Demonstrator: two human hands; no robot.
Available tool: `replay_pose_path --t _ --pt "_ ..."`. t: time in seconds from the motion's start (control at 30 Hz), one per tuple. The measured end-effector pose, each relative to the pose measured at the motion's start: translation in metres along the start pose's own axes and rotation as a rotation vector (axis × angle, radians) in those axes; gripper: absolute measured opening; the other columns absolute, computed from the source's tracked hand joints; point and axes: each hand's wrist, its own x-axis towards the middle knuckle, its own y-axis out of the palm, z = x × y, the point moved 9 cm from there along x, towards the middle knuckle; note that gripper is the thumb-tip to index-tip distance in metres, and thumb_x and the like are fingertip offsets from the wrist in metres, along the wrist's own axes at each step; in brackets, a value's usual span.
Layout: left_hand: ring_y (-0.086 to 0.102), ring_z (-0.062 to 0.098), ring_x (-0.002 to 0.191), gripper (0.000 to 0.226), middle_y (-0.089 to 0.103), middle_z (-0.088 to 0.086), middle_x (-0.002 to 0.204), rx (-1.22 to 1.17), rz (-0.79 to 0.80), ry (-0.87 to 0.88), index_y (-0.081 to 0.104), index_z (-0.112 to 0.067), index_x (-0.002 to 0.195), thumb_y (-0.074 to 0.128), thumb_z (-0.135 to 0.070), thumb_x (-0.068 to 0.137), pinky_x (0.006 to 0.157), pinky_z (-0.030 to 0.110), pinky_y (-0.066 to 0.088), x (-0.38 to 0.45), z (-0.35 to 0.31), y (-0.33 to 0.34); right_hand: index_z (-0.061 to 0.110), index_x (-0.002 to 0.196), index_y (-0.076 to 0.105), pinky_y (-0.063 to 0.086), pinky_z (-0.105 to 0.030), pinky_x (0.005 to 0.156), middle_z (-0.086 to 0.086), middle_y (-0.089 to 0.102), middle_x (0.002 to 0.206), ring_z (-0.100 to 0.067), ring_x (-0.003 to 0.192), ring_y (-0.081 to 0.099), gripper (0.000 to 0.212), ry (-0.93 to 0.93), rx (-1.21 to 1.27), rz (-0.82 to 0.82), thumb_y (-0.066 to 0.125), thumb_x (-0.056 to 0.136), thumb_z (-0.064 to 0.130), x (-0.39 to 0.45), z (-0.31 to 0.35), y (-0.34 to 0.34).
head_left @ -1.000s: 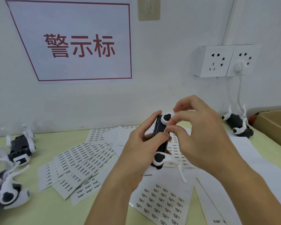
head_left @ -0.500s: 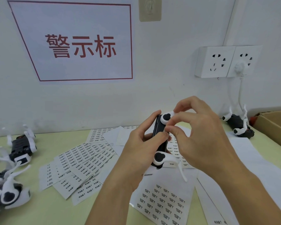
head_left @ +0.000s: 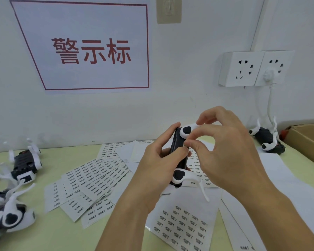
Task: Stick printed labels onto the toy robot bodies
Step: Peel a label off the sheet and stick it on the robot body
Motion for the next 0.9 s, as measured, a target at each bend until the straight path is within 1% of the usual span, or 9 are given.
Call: replay_pose_path --t 0.13,0.23,0.3,0.43,0.53,0.6,0.7,0.8,0.9 --pt "0.068 0.020 0.083 0.055 0.077 0.003 0.099 -0.017 0.005 0.006 0.056 -0.063 0.123 0.066 -0.035 0.077 0.097 0.049 0.053 0.000 -0.001 -0.001 0.023 0.079 0.075 0.042 -0.031 0.080 0.010 0.055 0.101 -0.016 0.094 0.054 0.005 0.013 0.008 -0.022 0.079 0.081 0.023 0.000 -0.003 -0.003" --pt "0.067 0.024 0.080 0.055 0.077 0.004 0.099 -0.042 0.014 0.006 0.058 -0.062 0.123 0.066 -0.032 0.077 0.096 0.057 0.051 0.000 -0.002 0.000 0.024 0.078 0.075 0.041 -0.027 0.079 0.010 0.055 0.100 -0.014 0.096 0.054 0.007 0.029 0.049 -0.012 0.080 0.081 0.021 0.001 -0.008 -0.003" --pt "0.067 0.026 0.078 0.055 0.076 0.005 0.099 -0.070 0.026 0.006 0.059 -0.060 0.124 0.066 -0.030 0.078 0.093 0.060 0.052 0.000 -0.002 0.000 0.026 0.078 0.074 0.040 -0.018 0.081 0.011 0.055 0.100 -0.011 0.098 0.055 0.011 0.059 0.115 0.002 0.080 0.081 0.018 0.002 -0.013 -0.002" --pt "0.067 0.027 0.074 0.056 0.076 0.007 0.102 -0.119 0.042 0.013 0.060 -0.057 0.124 0.065 -0.026 0.078 0.089 0.056 0.055 0.000 -0.003 0.000 0.029 0.080 0.071 0.038 -0.003 0.082 0.014 0.054 0.100 0.004 0.099 0.054 0.012 0.132 0.282 -0.031 0.077 0.082 0.019 0.002 -0.021 -0.005" --pt "0.067 0.028 0.074 0.056 0.076 0.008 0.102 -0.140 0.045 0.018 0.061 -0.057 0.124 0.065 -0.025 0.078 0.090 0.059 0.054 0.000 -0.004 0.001 0.039 0.089 0.059 0.040 -0.010 0.085 0.017 0.052 0.108 0.009 0.105 0.049 0.016 0.221 0.366 -0.016 0.071 0.081 0.032 0.001 -0.026 0.000" --pt "0.067 0.028 0.074 0.055 0.075 0.010 0.104 -0.152 0.049 0.025 0.061 -0.057 0.123 0.064 -0.025 0.078 0.084 0.054 0.057 0.001 -0.005 0.000 0.041 0.098 0.052 0.039 -0.016 0.087 0.015 0.050 0.115 0.008 0.111 0.047 0.026 0.304 0.434 0.036 0.068 0.077 0.042 -0.002 -0.031 0.008" --pt "0.067 0.029 0.075 0.054 0.075 0.011 0.107 -0.169 0.066 0.040 0.061 -0.057 0.123 0.064 -0.025 0.079 0.080 0.047 0.055 0.001 -0.006 0.002 0.042 0.113 0.045 0.041 -0.022 0.088 0.016 0.049 0.124 0.004 0.117 0.048 0.046 0.406 0.548 0.106 0.069 0.074 0.049 -0.007 -0.036 0.021" --pt "0.067 0.029 0.075 0.052 0.075 0.009 0.105 -0.189 0.077 0.064 0.062 -0.055 0.123 0.067 -0.026 0.079 0.080 0.047 0.055 0.001 -0.008 0.003 0.044 0.116 0.045 0.044 -0.020 0.082 0.019 0.054 0.121 0.002 0.110 0.058 0.052 0.476 0.664 0.149 0.073 0.073 0.049 -0.011 -0.037 0.031" --pt "0.068 0.029 0.073 0.051 0.075 0.007 0.106 -0.199 0.088 0.085 0.062 -0.053 0.123 0.066 -0.026 0.080 0.075 0.042 0.057 0.002 -0.009 0.004 0.036 0.121 0.052 0.050 -0.028 0.083 0.012 0.066 0.115 -0.005 0.097 0.069 0.049 0.543 0.803 0.214 0.075 0.078 0.040 -0.015 -0.038 0.043"
